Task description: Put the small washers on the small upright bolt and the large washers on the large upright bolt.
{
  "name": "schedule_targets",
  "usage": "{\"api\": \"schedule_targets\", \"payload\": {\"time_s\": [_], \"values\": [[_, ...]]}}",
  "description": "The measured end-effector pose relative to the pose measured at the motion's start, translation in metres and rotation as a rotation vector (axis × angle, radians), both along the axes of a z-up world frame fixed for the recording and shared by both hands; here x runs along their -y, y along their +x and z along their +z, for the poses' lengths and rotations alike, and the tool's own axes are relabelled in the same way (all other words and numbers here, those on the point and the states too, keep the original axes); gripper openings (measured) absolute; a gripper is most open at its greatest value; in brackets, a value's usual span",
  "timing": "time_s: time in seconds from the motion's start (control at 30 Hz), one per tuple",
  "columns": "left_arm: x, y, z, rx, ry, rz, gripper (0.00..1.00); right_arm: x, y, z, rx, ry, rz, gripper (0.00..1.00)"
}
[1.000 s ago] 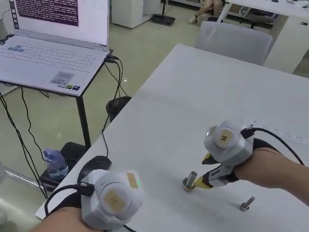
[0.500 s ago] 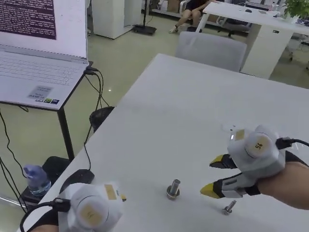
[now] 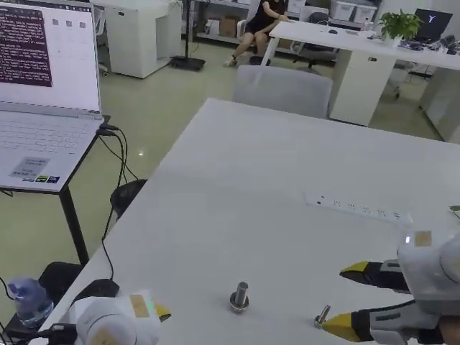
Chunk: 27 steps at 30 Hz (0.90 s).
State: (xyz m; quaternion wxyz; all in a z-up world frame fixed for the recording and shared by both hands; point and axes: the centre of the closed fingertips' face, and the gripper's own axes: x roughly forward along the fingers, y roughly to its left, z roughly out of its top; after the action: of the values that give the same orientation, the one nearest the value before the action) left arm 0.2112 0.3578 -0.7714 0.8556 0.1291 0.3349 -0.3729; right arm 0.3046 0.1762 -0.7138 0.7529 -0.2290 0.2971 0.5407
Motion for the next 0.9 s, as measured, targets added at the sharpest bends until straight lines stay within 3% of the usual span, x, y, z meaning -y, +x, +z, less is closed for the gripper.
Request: {"api": "schedule_targets", "payload": {"time_s": [0.2, 0.3, 0.53, 0.67, 0.83, 0.9], "values": [[0.005, 0.001, 0.010, 0.020, -0.005, -0.009, 0.76, 0.021, -0.014, 0.003, 0.019, 0.057, -0.067, 0.66], [0.007, 0.000, 0.013, 0.029, -0.014, -0.009, 0.77, 0.027, -0.020, 0.003, 0.006, 0.110, -0.119, 0.71], [0.016, -0.001, 0.020, 0.060, -0.066, -0.004, 0.79, 0.049, -0.037, -0.010, -0.004, 0.150, -0.176, 0.77], [0.018, -0.001, 0.018, 0.055, -0.086, 0.009, 0.82, 0.054, -0.044, -0.014, -0.014, 0.213, -0.229, 0.86], [0.019, -0.003, 0.005, 0.025, -0.079, 0.012, 0.83, 0.061, -0.050, -0.031, -0.012, 0.220, -0.254, 0.94], [0.018, -0.003, 0.003, 0.037, -0.084, 0.013, 0.84, 0.063, -0.051, -0.036, -0.002, 0.211, -0.261, 0.95]]}}
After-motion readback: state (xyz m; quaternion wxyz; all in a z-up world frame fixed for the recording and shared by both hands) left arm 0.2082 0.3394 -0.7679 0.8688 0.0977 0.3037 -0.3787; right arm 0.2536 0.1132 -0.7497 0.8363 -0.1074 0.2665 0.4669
